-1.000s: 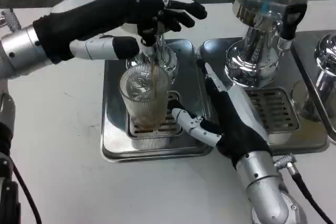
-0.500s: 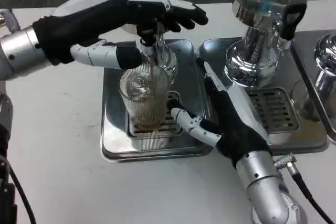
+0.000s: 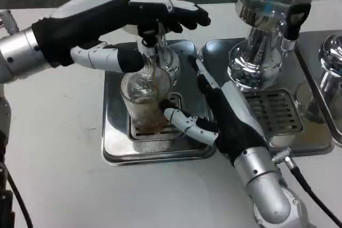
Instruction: Grasp the cup under the faucet to collect the drink, then remove the cup.
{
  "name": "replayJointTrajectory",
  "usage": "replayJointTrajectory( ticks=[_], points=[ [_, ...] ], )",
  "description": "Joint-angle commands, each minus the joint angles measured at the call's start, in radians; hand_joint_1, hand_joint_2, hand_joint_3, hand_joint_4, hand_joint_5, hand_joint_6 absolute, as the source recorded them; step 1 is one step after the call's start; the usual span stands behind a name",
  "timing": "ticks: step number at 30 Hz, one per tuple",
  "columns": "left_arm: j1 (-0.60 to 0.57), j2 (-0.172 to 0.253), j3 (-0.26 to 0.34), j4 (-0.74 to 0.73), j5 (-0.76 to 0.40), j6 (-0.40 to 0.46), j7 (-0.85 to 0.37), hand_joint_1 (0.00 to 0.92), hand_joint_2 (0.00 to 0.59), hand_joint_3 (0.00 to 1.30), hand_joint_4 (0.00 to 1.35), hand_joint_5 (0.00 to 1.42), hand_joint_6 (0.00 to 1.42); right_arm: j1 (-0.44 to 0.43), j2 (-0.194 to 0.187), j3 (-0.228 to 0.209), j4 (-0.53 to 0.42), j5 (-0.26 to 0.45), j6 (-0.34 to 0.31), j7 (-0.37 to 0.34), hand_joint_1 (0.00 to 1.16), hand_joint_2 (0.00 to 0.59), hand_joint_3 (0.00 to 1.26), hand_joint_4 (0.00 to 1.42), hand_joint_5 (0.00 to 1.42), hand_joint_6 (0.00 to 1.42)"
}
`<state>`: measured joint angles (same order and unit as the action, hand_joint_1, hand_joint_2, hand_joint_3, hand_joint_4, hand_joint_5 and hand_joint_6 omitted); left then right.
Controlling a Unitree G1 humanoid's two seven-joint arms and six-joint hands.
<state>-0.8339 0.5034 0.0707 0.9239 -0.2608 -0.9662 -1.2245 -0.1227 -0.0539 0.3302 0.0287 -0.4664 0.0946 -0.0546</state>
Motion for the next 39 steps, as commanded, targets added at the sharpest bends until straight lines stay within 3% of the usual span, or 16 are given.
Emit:
replayJointTrajectory(
  ticks=[1, 14, 39],
  points=[
    [0.021, 0.014, -0.010, -0.012, 0.009, -0.011, 0.001, 0.000, 0.069, 0.26, 0.16, 0.22, 0.29, -0.034, -0.006, -0.007, 0.036, 0.019, -0.031, 0.009, 0.45, 0.230, 0.00, 0.00, 0.00, 0.00],
    [0.025, 0.022, -0.014, -0.016, 0.010, -0.020, 0.016, 0.000, 0.072, 0.27, 0.16, 0.22, 0.29, -0.099, -0.009, -0.007, 0.131, 0.043, -0.064, 0.021, 0.45, 0.227, 0.00, 0.00, 0.00, 0.00],
    [0.027, 0.029, -0.024, -0.020, 0.012, -0.024, 0.028, 0.000, 0.084, 0.28, 0.17, 0.23, 0.29, -0.146, -0.013, -0.013, 0.207, 0.066, -0.081, 0.025, 0.43, 0.226, 0.00, 0.00, 0.00, 0.00]
  ],
)
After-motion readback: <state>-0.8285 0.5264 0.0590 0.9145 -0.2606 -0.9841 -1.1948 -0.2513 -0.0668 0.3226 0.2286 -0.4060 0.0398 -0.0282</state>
